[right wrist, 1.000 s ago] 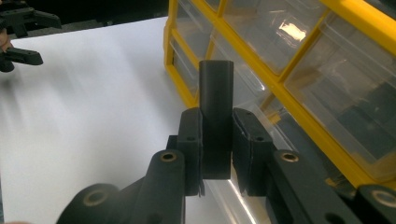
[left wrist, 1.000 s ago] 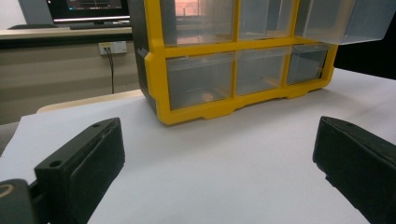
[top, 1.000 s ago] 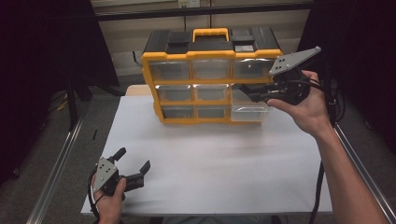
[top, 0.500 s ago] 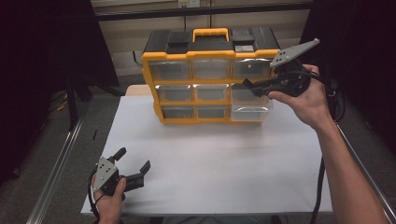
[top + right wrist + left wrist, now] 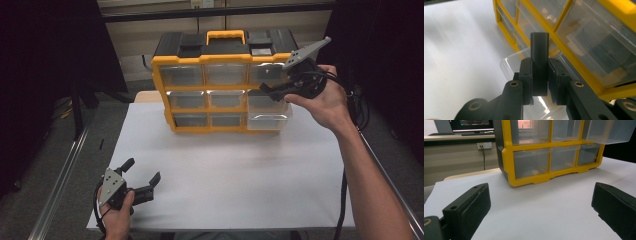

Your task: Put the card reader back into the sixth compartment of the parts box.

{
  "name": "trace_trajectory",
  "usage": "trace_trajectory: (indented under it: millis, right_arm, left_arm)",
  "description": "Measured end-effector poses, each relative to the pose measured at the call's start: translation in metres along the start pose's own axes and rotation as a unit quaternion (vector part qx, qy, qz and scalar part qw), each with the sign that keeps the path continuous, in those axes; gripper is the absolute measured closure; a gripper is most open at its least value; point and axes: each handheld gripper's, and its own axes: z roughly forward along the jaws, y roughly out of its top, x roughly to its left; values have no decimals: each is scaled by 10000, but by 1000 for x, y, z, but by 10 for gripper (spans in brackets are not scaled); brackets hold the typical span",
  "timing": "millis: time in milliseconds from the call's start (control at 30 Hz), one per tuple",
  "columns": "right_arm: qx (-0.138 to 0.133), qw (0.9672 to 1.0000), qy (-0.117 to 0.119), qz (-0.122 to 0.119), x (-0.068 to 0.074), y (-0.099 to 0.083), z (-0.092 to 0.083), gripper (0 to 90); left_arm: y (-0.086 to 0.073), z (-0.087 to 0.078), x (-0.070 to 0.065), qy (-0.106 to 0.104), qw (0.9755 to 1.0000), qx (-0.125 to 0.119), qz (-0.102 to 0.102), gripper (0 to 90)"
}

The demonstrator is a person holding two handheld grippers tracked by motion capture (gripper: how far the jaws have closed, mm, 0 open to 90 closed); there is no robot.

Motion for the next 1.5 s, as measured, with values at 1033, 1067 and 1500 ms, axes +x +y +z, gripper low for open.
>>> trace_trajectory:
  millis: [1033, 1067, 1500]
  right_arm:
    - [1023, 9944, 133, 223, -19, -7, 42, 740]
    - [1072, 9939, 128, 238, -19, -8, 43, 740]
    - [1270, 9913, 252, 214, -17, -15, 57, 740]
  left_arm:
    - [0, 0, 0, 28, 10000, 40, -19, 23]
    - [0, 1, 0, 30, 10000, 32, -22, 23]
    - [0, 1, 0, 27, 10000, 29, -19, 23]
